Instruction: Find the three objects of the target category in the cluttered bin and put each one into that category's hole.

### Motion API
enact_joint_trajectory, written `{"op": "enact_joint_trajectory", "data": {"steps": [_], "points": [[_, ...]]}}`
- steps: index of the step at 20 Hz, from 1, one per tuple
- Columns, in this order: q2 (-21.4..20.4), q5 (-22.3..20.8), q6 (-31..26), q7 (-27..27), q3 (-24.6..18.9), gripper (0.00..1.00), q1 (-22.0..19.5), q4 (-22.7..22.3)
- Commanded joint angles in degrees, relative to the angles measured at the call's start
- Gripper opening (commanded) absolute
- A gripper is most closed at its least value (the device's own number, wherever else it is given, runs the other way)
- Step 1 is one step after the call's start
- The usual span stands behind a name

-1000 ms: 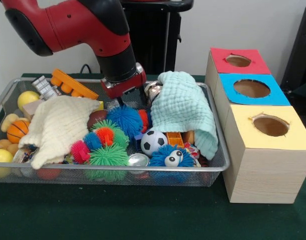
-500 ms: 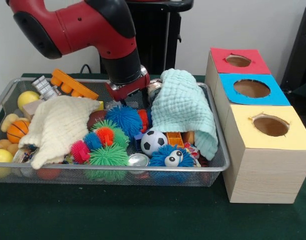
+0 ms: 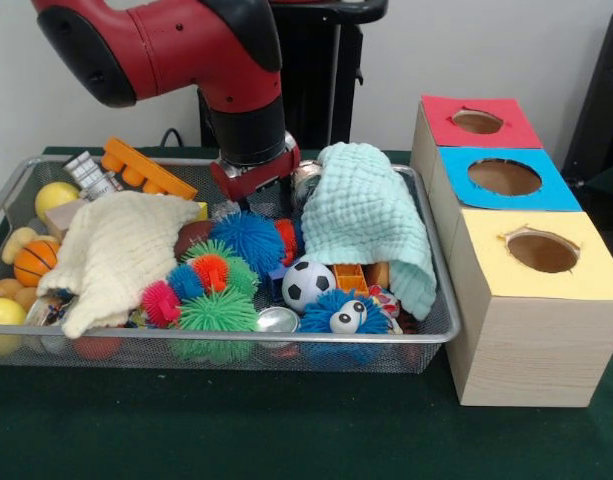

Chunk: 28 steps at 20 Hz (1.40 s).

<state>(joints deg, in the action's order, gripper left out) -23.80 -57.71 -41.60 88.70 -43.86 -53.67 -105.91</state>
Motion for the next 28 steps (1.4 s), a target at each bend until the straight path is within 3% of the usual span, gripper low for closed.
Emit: {"op": "enact_joint_trajectory", "data": {"steps": [1,9,12,20,28], "points": [[-3.6,-4.8,1.9,-9.7,2.1,1.00,1.1,0.2],[-5.7,-8.0,5.1,-5.5,2.9,1.00,2.6,0.0],[-5.0,-5.8,1.7,-8.6,2.9,1.00,2.4,0.9],[-3.4,-5.1,-3.1,-12.0,5.7,1.00,3.2,1.5],[-3.8,-5.5,-8.0,-14.2,8.6,1.00,7.0,3.2]]}}
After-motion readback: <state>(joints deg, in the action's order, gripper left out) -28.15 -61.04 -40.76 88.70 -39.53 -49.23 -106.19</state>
